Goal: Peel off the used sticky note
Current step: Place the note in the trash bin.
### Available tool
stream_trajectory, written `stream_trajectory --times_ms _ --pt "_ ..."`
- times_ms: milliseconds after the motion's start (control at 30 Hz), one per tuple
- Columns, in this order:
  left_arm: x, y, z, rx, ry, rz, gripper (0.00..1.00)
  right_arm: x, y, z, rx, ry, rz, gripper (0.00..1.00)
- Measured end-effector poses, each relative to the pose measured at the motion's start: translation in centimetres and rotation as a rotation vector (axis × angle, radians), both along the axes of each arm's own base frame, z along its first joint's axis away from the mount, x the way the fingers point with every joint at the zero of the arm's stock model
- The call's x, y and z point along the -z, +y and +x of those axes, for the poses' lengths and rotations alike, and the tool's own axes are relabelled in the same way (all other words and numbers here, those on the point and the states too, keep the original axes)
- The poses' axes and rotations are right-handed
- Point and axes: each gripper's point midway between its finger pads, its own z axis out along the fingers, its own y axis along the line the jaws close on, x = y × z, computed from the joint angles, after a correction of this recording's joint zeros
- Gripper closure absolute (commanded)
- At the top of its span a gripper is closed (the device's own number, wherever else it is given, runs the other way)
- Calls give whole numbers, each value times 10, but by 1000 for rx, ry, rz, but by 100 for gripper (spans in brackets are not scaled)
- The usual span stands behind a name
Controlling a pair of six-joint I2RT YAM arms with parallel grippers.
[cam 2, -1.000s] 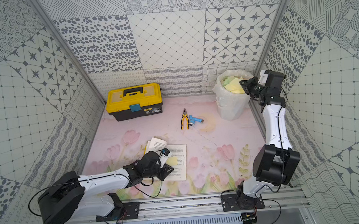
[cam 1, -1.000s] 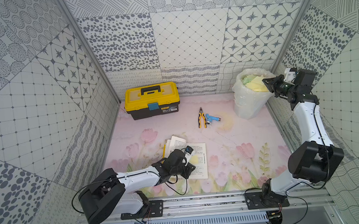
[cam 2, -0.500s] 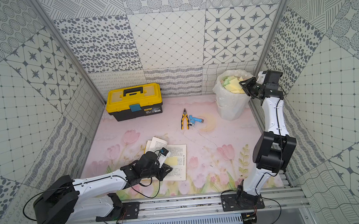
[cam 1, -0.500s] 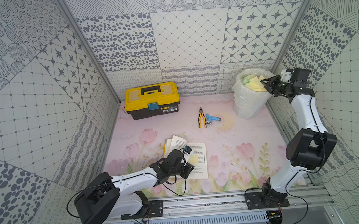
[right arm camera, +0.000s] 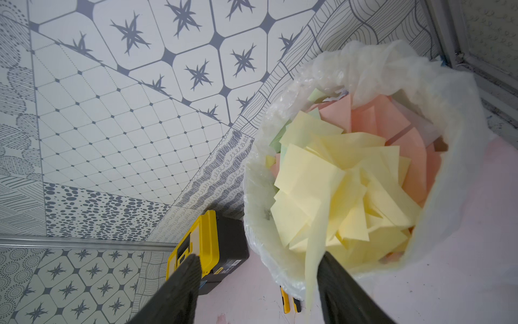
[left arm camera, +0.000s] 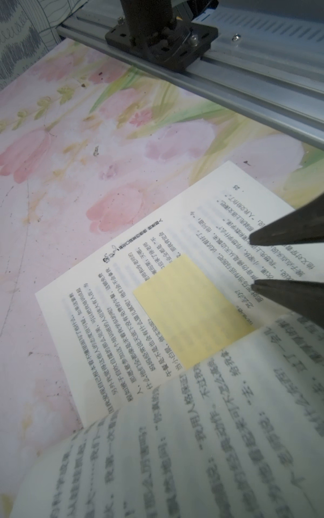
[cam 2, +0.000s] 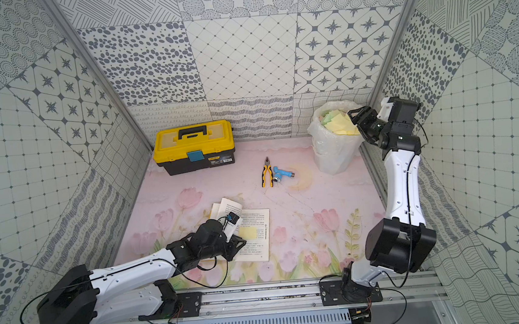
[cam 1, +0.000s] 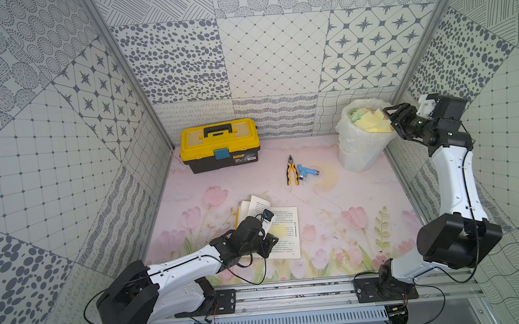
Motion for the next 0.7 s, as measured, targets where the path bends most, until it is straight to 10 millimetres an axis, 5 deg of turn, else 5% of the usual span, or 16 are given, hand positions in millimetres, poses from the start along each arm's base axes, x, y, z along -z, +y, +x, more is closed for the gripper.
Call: stream_trajectory --times_ms 267,700 --pt "4 9 -2 -36 25 27 74 6 3 -19 12 11 -30 25" --pt "8 13 0 -61 35 52 75 21 -18 37 7 68 10 27"
